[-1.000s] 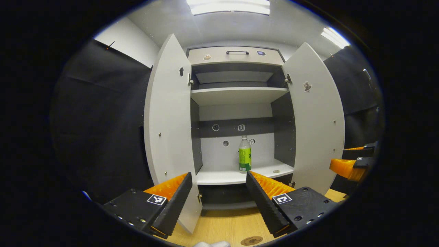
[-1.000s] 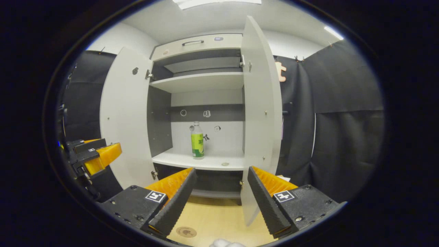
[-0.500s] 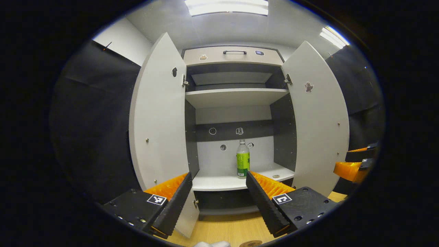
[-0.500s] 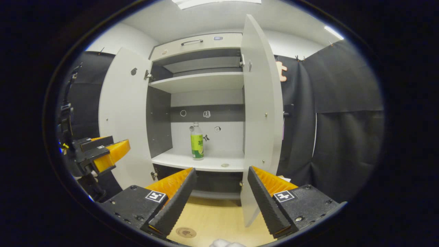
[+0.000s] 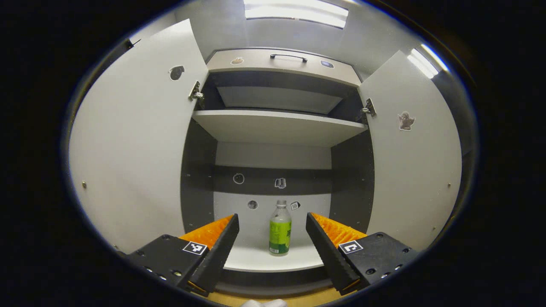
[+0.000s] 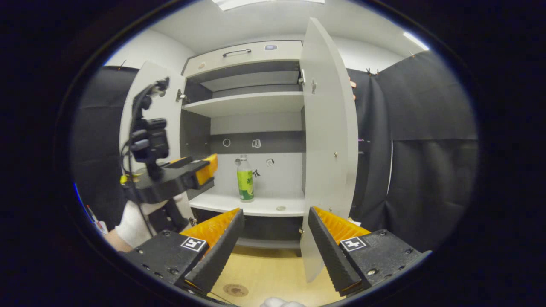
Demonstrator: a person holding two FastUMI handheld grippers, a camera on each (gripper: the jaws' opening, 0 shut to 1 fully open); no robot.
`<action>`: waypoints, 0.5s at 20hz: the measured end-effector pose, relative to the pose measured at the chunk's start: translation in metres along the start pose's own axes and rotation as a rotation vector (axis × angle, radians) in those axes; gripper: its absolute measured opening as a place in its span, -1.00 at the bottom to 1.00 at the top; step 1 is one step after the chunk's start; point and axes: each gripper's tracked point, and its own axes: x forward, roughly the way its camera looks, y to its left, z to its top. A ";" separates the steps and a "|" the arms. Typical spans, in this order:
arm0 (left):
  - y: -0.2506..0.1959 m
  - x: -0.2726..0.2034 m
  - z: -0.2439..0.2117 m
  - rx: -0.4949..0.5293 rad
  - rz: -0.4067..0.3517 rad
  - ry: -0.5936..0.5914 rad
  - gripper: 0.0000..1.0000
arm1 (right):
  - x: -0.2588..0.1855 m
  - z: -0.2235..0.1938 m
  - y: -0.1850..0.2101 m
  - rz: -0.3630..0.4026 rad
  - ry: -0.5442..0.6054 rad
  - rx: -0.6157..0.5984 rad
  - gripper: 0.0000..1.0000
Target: Grasp the bottle in the cabinet with the left hand and place it on the coaster, then close the right door with the right hand and the left door with the left hand.
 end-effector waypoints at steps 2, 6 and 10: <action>-0.007 0.037 -0.012 0.006 0.004 -0.003 0.92 | 0.000 0.003 -0.004 -0.016 0.012 0.003 0.98; -0.008 0.103 -0.059 -0.025 0.046 0.056 0.92 | 0.000 0.001 -0.017 -0.062 0.031 -0.011 0.99; -0.009 0.136 -0.089 -0.023 0.093 0.104 0.92 | 0.003 -0.015 -0.026 -0.088 0.077 -0.028 0.98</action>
